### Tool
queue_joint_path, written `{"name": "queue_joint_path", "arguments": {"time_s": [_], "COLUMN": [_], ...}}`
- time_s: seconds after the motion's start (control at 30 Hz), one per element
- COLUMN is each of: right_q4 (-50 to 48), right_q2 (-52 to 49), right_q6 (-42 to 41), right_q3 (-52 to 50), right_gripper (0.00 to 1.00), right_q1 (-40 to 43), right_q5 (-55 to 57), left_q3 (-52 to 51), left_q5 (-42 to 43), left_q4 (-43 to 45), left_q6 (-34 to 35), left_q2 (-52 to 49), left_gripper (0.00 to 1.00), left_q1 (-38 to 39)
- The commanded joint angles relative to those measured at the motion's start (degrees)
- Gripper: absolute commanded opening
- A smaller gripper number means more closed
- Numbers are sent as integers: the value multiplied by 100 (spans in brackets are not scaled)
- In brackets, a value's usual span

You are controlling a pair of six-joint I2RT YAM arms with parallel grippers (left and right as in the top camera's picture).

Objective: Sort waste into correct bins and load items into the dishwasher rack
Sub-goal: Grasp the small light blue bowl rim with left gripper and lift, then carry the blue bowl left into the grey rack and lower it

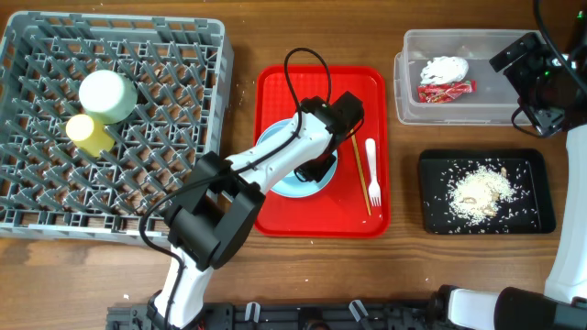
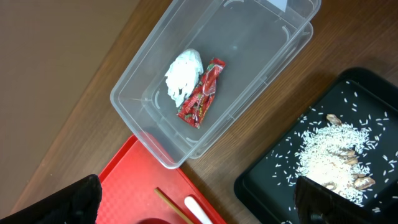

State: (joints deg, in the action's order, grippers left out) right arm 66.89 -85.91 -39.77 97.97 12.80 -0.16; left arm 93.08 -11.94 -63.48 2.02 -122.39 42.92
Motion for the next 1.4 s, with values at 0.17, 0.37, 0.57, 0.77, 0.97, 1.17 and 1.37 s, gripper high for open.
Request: {"name": "queue_joint_path", "arguments": {"time_s": [0.17, 0.37, 0.57, 0.77, 0.97, 1.17, 1.37], "right_q4": [0, 0, 0, 0, 0, 0, 0], "right_q2": [-39, -39, -39, -39, -39, -39, -39], "right_q6": [63, 61, 59, 63, 61, 61, 63], "right_q3": [-11, -11, -11, -11, -11, -11, -11], "right_gripper": [100, 100, 100, 100, 100, 100, 100], "right_q1": [-2, -2, -2, -2, -2, -2, -2], "right_q5": [9, 9, 9, 11, 9, 9, 9], "left_q3": [-127, -203, -286, -286, -197, 44, 70], "left_q5": [433, 444, 275, -363, -1211, -2258, -3036], "left_q4": [249, 378, 400, 398, 212, 157, 155], "left_q6": [-7, -7, -4, 219, 621, 1003, 1276], "left_q2": [-63, -66, -66, -63, 107, 520, 1126], "left_gripper": [21, 20, 4, 4, 4, 4, 4], "left_q1": [101, 146, 140, 170, 450, 745, 415]}}
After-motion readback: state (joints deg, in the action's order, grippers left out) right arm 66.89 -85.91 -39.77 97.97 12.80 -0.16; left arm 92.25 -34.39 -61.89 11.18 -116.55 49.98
